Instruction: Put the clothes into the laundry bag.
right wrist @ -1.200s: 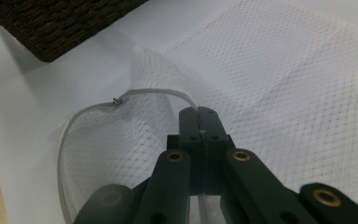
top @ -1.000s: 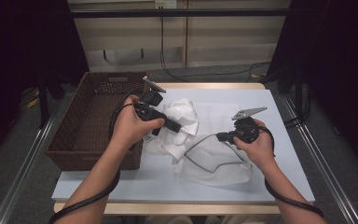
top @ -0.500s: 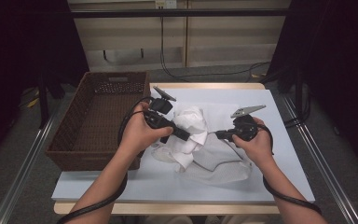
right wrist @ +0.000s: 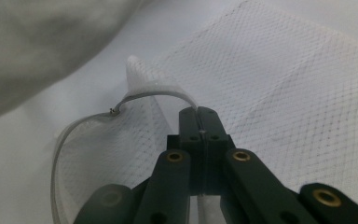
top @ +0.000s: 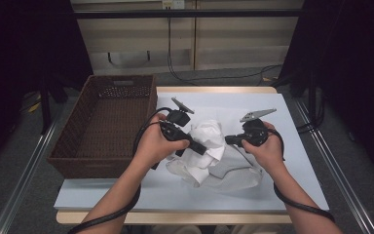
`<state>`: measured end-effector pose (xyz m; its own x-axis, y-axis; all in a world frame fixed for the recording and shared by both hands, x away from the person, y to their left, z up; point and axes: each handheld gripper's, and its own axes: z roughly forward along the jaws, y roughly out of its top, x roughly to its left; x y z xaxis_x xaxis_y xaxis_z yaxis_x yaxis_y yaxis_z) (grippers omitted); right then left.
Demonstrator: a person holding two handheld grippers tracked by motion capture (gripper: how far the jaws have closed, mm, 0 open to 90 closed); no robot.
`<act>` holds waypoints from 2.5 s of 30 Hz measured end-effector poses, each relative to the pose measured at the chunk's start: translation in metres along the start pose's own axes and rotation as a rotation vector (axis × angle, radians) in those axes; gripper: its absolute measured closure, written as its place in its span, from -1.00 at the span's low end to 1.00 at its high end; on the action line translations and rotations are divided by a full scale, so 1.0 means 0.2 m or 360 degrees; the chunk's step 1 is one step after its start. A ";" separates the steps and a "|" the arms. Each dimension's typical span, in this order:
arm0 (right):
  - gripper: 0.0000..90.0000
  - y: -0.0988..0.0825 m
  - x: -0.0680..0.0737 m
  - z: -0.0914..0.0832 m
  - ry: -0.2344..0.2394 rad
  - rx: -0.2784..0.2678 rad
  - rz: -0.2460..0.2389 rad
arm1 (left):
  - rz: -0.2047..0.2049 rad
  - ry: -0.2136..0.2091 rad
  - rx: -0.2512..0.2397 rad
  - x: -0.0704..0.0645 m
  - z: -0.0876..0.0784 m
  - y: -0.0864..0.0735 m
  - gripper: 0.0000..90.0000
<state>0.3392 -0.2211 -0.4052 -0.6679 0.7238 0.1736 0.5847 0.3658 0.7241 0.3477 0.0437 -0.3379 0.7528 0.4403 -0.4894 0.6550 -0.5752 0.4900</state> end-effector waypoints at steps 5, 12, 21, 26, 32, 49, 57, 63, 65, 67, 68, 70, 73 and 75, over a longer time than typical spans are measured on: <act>1.00 -0.01 0.00 0.00 -0.0001 0.0002 0.0001 | 0.0015 -0.0039 0.0023 -0.02 0.02 -0.01 0.44; 1.00 0.00 0.00 0.01 -0.0003 0.0000 -0.0008 | 0.0048 -0.0056 0.0035 -0.04 0.06 -0.02 0.44; 1.00 0.01 0.01 0.01 -0.0003 0.0003 -0.0005 | 0.0052 -0.0101 0.0066 -0.03 0.11 -0.03 0.44; 1.00 0.01 0.00 0.01 -0.0015 0.0000 -0.0007 | 0.0055 -0.0110 0.0077 -0.03 0.13 -0.03 0.44; 1.00 0.02 0.00 0.01 -0.0027 -0.0002 -0.0005 | 0.0063 -0.0129 0.0080 -0.04 0.17 -0.04 0.43; 1.00 0.01 0.00 0.02 -0.0035 0.0007 0.0013 | 0.0095 -0.0145 0.0107 -0.05 0.19 -0.05 0.43; 1.00 0.02 0.00 0.02 -0.0025 -0.0006 0.0012 | 0.0106 -0.0147 0.0111 -0.07 0.19 -0.06 0.43; 1.00 0.02 0.00 0.02 -0.0027 -0.0007 0.0011 | 0.0095 -0.0157 0.0123 -0.08 0.20 -0.08 0.43; 1.00 0.02 -0.01 0.02 -0.0028 -0.0006 0.0011 | 0.0107 -0.0167 0.0133 -0.07 0.20 -0.08 0.43; 1.00 0.02 -0.01 0.02 -0.0022 -0.0009 0.0010 | 0.0102 -0.0170 0.0143 -0.07 0.21 -0.09 0.43; 1.00 0.03 -0.01 0.02 -0.0023 -0.0008 0.0008 | 0.0100 -0.0170 0.0143 -0.07 0.21 -0.09 0.43; 1.00 0.03 -0.01 0.02 -0.0044 -0.0002 0.0005 | 0.0118 -0.0167 0.0157 -0.08 0.21 -0.09 0.43; 1.00 0.04 0.00 0.02 -0.0047 0.0003 -0.0007 | 0.0106 -0.0177 0.0164 -0.08 0.21 -0.09 0.43; 1.00 0.04 0.01 0.02 -0.0040 -0.0006 -0.0014 | 0.0114 -0.0194 0.0153 -0.08 0.22 -0.10 0.43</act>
<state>0.3452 -0.2146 -0.4013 -0.6610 0.7351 0.1506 0.5771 0.3698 0.7282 0.3209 0.0174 -0.3718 0.7800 0.3123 -0.5423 0.5862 -0.6679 0.4585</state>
